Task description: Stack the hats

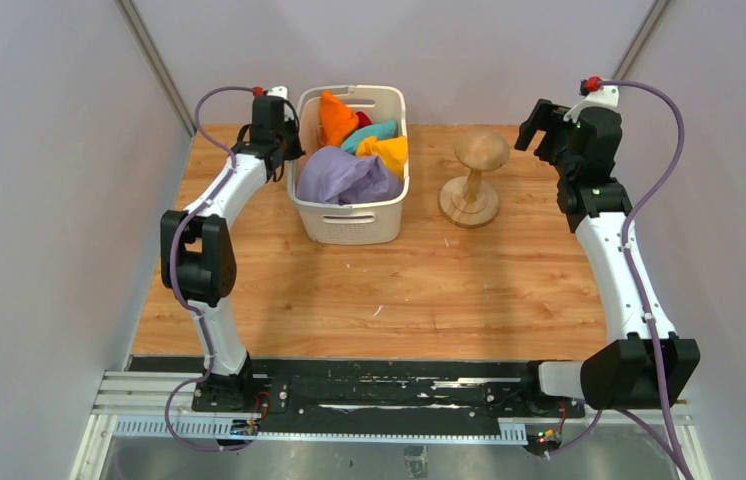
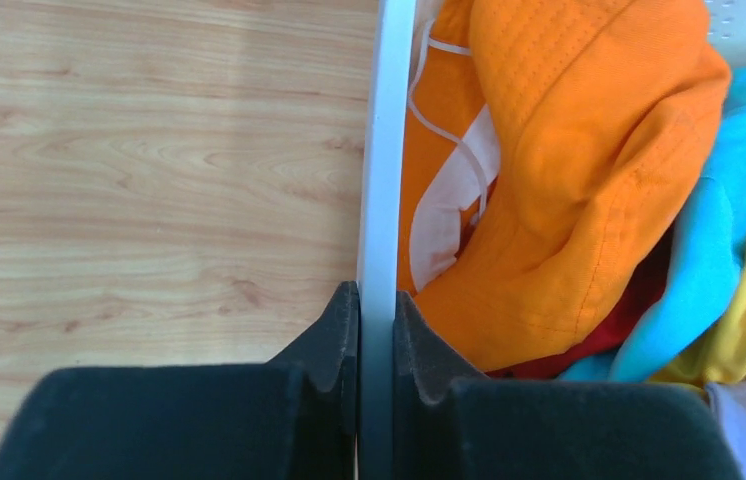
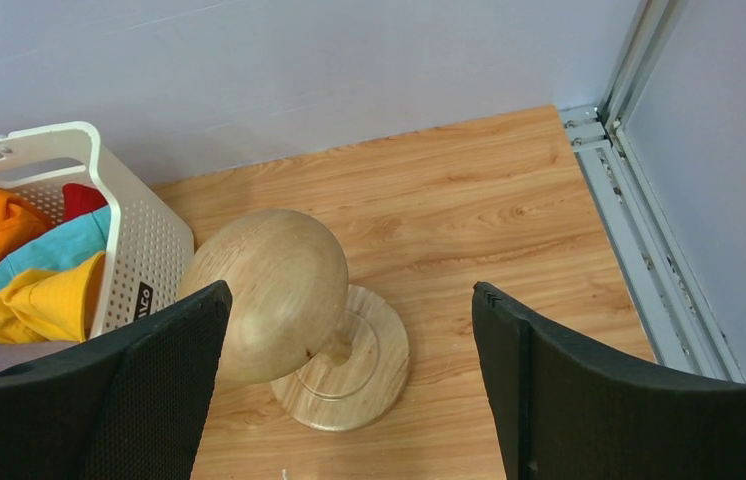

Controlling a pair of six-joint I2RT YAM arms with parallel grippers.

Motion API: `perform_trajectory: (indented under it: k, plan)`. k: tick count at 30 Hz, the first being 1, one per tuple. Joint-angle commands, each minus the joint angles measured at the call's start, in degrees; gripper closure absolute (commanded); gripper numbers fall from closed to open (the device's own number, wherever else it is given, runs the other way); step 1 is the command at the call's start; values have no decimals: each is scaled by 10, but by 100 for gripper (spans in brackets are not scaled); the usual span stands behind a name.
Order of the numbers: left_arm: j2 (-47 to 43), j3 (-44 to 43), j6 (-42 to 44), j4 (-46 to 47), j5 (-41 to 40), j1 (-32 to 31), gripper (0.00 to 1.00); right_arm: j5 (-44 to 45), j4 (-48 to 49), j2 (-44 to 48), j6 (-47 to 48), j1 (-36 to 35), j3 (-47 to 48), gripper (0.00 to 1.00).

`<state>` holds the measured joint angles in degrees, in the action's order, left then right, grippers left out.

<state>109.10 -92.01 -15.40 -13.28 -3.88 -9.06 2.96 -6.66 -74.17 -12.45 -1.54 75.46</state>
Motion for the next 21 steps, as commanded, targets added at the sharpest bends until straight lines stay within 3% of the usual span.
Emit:
perform_trajectory:
  k: [1,6,12,16,21]
  plan:
    - [-9,-5,-4,16,-31,6,99,-8,15,1,-7,7,-7,11]
    - [-44,25,-33,15,-128,5,100,-15,17,-2,-11,7,-8,11]
    - [-75,40,-85,-18,-303,7,100,-23,20,-2,-15,10,-8,11]
    - [-71,19,-162,-89,-401,8,100,-29,23,-3,-20,13,-9,11]
    - [-50,-9,-328,-211,-530,10,100,-33,25,-1,-24,13,-11,11]
